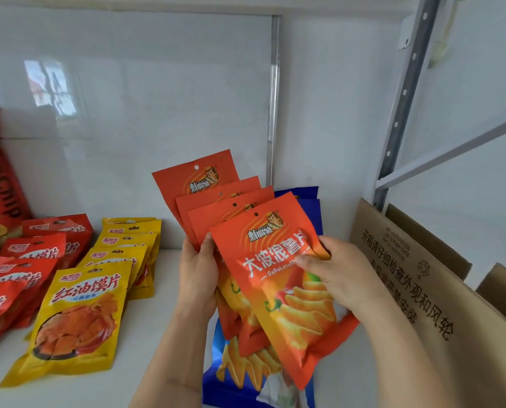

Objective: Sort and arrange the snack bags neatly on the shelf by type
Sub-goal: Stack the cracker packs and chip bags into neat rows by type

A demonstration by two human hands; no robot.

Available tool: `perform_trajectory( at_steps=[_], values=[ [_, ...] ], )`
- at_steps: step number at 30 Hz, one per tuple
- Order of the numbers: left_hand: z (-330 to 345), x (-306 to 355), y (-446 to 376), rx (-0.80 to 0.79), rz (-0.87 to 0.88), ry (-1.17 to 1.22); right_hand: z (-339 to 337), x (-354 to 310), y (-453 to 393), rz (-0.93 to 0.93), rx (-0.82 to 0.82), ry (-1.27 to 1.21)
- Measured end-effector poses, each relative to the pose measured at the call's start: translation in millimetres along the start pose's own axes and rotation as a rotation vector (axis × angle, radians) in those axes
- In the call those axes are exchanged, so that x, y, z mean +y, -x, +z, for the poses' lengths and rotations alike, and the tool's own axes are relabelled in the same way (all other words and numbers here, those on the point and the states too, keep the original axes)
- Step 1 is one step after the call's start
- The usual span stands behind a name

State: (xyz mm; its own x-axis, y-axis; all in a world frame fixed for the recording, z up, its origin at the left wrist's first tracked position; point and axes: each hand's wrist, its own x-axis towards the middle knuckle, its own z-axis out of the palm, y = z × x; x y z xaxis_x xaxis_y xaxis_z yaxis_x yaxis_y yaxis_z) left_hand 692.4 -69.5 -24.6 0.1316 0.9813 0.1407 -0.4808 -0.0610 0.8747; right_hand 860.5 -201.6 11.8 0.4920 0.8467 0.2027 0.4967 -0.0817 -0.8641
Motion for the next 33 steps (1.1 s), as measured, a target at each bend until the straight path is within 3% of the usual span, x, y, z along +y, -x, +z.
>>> perform_trajectory(
  at_steps=[8, 17, 23, 33],
  values=[
    [1, 3, 3, 0.029, -0.066, 0.039, 15, 10, -3, 0.062, 0.0, 0.14],
    [1, 6, 7, -0.15, -0.113, 0.002, 20, 15, -2, 0.088, 0.028, 0.191],
    [-1, 3, 8, -0.1, -0.107, 0.066, 19, 16, 0, 0.093, 0.035, 0.176],
    [-5, 52, 22, 0.006, -0.025, 0.09, 21, -23, 27, -0.088, -0.04, 0.12]
  ],
)
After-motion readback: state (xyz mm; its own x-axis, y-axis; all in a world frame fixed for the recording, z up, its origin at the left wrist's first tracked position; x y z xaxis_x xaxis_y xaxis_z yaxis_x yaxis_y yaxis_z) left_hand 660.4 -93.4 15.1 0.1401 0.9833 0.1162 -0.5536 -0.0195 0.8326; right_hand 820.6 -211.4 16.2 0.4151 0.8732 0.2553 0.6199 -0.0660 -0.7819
